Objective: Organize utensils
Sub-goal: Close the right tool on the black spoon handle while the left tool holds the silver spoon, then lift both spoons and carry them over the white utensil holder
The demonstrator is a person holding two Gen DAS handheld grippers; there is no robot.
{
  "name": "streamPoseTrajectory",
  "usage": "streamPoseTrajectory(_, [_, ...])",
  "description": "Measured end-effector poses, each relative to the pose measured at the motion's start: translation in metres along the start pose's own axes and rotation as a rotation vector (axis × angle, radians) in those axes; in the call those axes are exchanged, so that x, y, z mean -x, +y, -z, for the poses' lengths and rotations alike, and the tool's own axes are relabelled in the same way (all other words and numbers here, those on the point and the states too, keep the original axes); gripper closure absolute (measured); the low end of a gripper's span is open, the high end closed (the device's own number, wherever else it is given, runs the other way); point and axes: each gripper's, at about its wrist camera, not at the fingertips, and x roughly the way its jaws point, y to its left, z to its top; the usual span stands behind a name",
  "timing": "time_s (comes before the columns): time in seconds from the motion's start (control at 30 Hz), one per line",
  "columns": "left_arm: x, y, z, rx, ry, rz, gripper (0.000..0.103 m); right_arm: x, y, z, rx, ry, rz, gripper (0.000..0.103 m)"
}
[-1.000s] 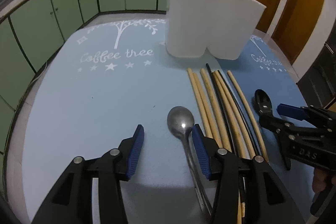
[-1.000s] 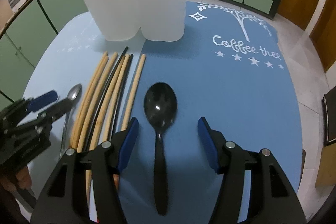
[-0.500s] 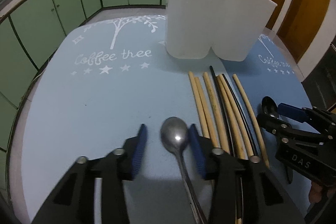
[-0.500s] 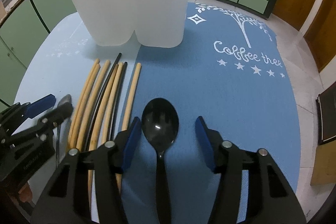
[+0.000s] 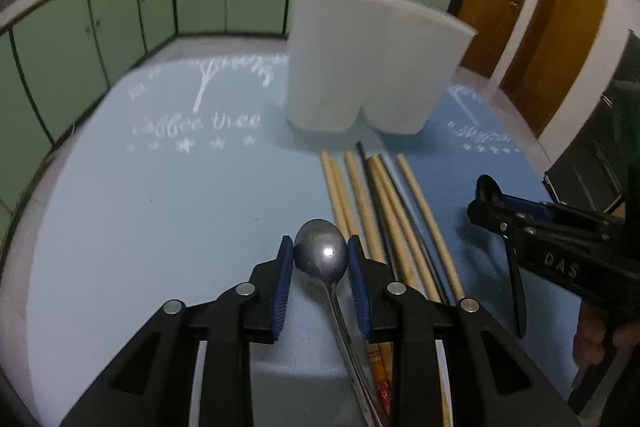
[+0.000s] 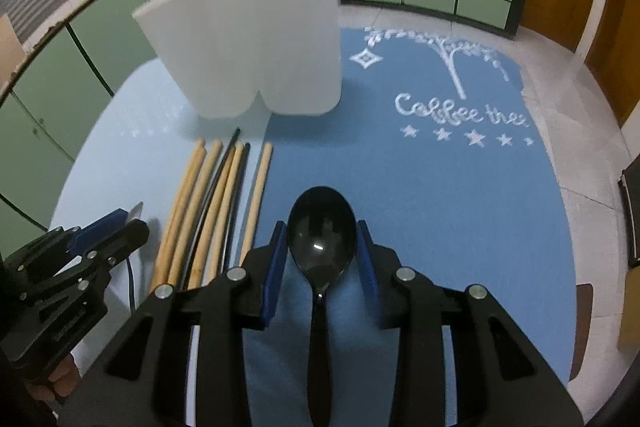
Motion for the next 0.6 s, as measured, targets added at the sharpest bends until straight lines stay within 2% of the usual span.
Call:
streamPoseTrajectory(0.23, [0.031,-0.008,-0.003,-0.065,-0.136,-0.006,0.076,0.024,0.001,-0.003,0.014,-0.080,-0.041,0.071])
streamPoseTrajectory(0.27, [0.033,-0.008,-0.006,-0.070,-0.149,-0.006,0.080,0.027,0.003,-0.005,0.024,-0.091,-0.037,0.071])
streamPoseTrajectory(0.3, [0.035,-0.009,-0.007,-0.074,-0.157,-0.004,0.100,0.030,0.004,-0.007,0.035,-0.106,-0.038,0.071])
streamPoseTrajectory(0.43, [0.044,-0.007,-0.010,-0.069,-0.180,0.018,0.101,0.043,0.005,-0.013,0.040,-0.140,-0.053,0.071])
streamPoseTrajectory(0.6, [0.028,-0.004,-0.005,-0.046,-0.124,0.022,0.102,0.037,0.002,-0.008,0.030,-0.107,-0.046,0.071])
